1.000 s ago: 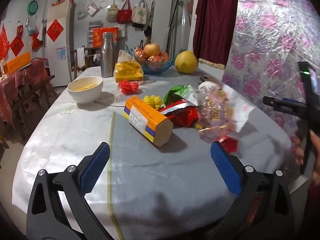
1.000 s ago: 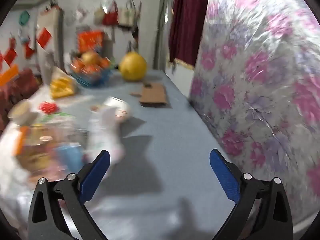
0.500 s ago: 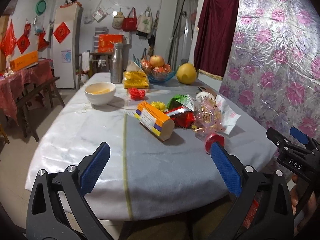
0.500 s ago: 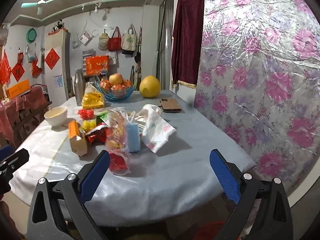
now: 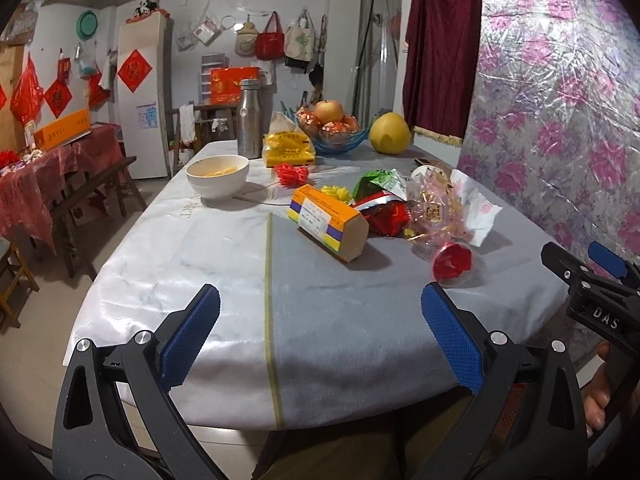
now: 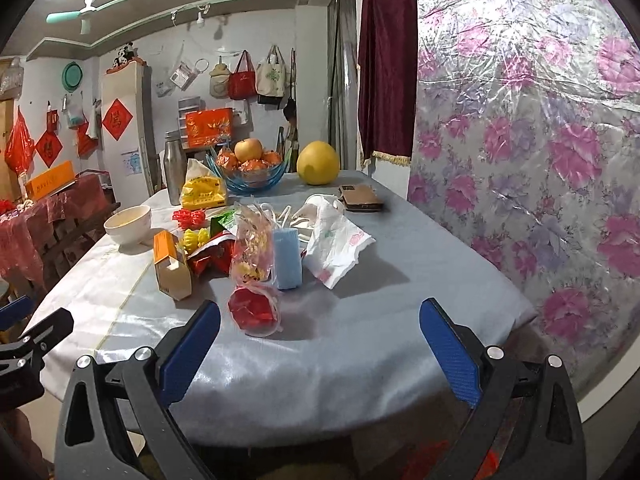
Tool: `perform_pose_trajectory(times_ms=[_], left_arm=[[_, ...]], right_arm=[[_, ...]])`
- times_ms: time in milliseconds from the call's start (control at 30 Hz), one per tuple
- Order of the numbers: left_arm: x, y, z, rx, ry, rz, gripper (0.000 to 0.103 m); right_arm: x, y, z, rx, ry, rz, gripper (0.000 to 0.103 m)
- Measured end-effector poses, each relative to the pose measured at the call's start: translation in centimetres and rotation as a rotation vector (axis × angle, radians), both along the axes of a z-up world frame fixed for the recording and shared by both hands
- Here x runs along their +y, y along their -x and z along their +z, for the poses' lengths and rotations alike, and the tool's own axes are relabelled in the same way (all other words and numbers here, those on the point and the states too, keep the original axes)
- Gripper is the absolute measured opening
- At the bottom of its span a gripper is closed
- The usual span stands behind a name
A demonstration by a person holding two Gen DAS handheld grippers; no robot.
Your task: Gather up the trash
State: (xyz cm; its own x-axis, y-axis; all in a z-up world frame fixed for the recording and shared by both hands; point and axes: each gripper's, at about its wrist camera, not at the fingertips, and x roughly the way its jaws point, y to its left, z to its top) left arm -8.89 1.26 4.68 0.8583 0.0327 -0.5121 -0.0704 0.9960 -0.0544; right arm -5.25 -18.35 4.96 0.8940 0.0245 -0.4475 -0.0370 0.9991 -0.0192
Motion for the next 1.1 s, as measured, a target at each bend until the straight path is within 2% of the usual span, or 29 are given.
perform_pose_trajectory(times_ms=[1100], left_arm=[[0.25,-0.06,0.09,0.008,0.002,0.008,0.097]], right_arm=[[0.12,1.03,0.97,-0.021,-0.002,0.019,0.097]])
